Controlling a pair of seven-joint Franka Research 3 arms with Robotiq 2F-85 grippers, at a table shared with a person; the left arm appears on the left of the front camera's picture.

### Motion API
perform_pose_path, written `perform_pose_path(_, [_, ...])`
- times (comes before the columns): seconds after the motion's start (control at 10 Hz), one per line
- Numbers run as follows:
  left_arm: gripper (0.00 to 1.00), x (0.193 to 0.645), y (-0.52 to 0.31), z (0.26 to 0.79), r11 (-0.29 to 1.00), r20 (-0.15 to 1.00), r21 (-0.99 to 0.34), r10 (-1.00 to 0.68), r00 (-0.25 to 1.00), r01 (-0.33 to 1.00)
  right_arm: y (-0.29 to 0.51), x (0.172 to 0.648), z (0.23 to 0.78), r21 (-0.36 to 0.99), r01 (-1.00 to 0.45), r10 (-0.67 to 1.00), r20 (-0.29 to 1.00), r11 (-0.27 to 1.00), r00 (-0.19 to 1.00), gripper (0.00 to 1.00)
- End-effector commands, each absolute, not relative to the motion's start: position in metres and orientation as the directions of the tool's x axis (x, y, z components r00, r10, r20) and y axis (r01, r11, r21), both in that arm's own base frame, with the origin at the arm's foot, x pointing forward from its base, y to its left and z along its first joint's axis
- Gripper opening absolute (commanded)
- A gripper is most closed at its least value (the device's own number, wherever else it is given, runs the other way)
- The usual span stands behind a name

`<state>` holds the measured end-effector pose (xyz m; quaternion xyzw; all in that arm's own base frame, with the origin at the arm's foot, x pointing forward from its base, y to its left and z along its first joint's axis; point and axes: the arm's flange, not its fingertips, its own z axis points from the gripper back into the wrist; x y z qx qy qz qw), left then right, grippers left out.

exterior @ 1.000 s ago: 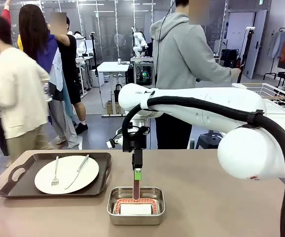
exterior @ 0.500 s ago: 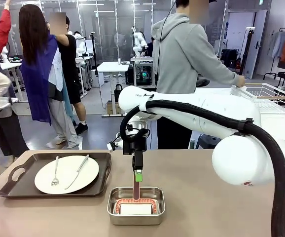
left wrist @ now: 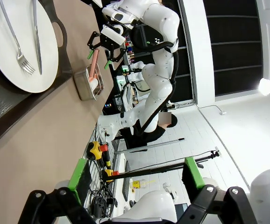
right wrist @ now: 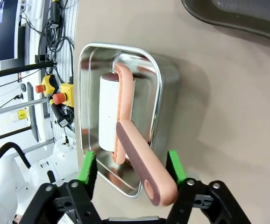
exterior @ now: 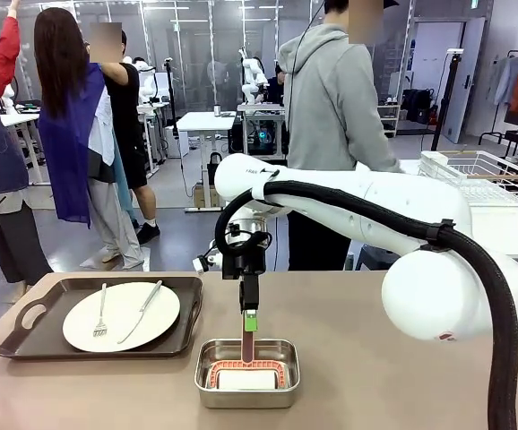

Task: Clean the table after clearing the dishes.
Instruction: When the left (or right) Handle tray is removed, use the left hand (or right hand) to clean the left (or right) side of the table with the Lint Roller.

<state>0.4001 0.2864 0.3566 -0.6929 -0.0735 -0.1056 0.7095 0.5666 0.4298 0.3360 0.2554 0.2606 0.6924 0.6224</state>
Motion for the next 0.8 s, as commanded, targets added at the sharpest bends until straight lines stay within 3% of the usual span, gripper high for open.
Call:
perform_pose_path(0.0, [1.0, 0.397, 0.29, 0.358, 0.011, 0.26, -0.965, -0.04, 0.965, 0.261, 0.444, 0.582, 0.346, 0.686, -0.726, 0.997, -0.006, -0.05, -0.075, 0.0])
perform_pose_path(0.3, [1.0, 0.397, 0.29, 0.358, 0.011, 0.26, -0.965, -0.04, 0.965, 0.261, 0.443, 0.583, 0.353, 0.677, -0.733, 0.997, 0.012, -0.064, -0.076, 0.04])
perform_pose_path(0.4, [1.0, 0.397, 0.29, 0.358, 0.011, 0.26, -0.965, -0.04, 0.965, 0.261, 0.442, 0.582, 0.356, 0.678, -0.733, 0.998, 0.008, -0.053, -0.065, 0.0])
perform_pose_path(0.7, [1.0, 0.397, 0.29, 0.358, 0.011, 0.26, -0.965, -0.04, 0.965, 0.261, 0.435, 0.575, 0.37, 0.671, -0.741, 0.998, -0.017, -0.03, -0.056, 0.0])
